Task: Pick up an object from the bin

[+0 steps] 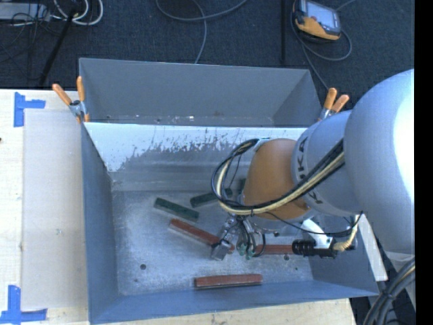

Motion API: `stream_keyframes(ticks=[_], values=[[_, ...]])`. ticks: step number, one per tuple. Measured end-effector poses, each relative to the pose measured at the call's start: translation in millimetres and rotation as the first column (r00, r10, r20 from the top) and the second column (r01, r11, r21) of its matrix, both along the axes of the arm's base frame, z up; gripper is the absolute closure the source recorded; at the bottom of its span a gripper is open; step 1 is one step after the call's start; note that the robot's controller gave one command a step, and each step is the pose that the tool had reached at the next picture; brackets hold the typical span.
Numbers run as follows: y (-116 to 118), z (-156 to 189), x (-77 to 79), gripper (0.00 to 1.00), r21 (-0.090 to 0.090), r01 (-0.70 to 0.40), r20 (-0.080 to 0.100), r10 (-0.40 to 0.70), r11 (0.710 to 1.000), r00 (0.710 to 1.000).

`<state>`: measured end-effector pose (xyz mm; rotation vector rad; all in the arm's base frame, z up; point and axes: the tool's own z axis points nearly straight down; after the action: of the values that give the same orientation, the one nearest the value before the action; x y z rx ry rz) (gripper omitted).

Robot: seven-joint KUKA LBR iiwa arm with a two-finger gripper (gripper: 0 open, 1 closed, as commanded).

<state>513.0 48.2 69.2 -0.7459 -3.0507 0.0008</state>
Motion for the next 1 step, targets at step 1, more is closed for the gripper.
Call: stream_keyframes(ticks=[1], values=[[0.1,-0.1,-0.1,0.00,0.000,-0.001,0.000,0.001,1.000,1.000]])
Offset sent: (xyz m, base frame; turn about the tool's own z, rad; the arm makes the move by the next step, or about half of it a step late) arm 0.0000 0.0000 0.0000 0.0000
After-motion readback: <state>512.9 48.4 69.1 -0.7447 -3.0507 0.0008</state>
